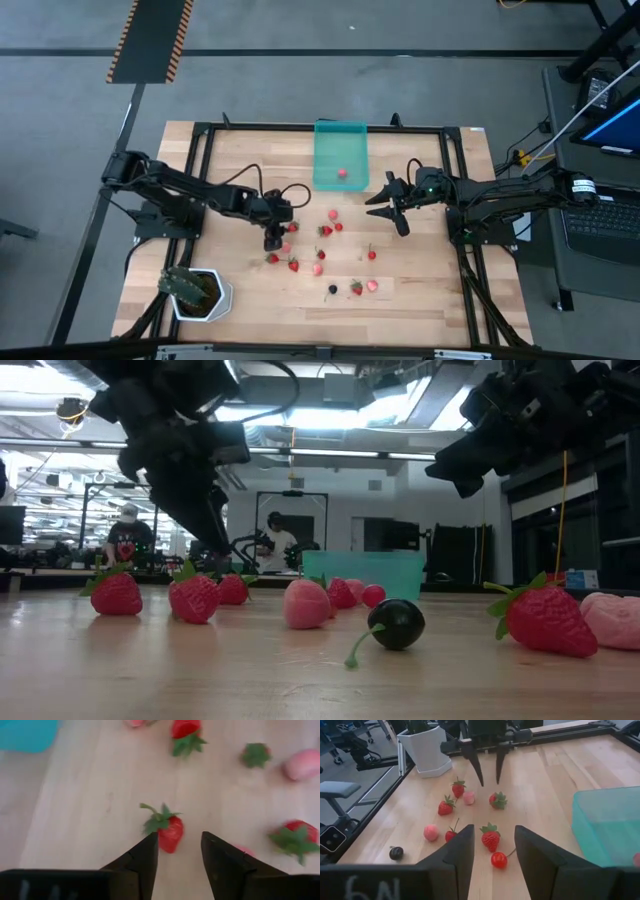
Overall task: Pick and placing Produce into tupperware
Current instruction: Put the red strawberry into the blue bin
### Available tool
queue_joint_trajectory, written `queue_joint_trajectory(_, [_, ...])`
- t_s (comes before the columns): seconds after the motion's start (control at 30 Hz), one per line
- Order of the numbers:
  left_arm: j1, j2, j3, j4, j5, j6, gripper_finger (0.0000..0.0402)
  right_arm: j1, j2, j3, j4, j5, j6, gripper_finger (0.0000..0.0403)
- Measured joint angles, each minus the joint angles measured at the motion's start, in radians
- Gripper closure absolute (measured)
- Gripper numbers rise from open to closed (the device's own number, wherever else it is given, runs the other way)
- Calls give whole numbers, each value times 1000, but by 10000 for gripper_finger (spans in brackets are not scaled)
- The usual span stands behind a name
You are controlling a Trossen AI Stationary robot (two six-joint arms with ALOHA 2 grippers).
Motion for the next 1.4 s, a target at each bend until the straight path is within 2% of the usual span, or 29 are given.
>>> queue_joint_trajectory(0.1, [0,22,7,-3,-46,-3,249,0,0,0,-2,0,-1,260])
queue_joint_trajectory(0.5, [0,37,8,-6,-48,-48,203,0,0,0,-40,0,-5,260])
queue_joint_trajectory(0.77, [-15,39,8,9,-46,-82,204,0,0,0,-41,0,-7,260])
queue_joint_trajectory(1.4, [-4,178,8,97,-53,-82,205,0,0,0,-54,0,-25,260])
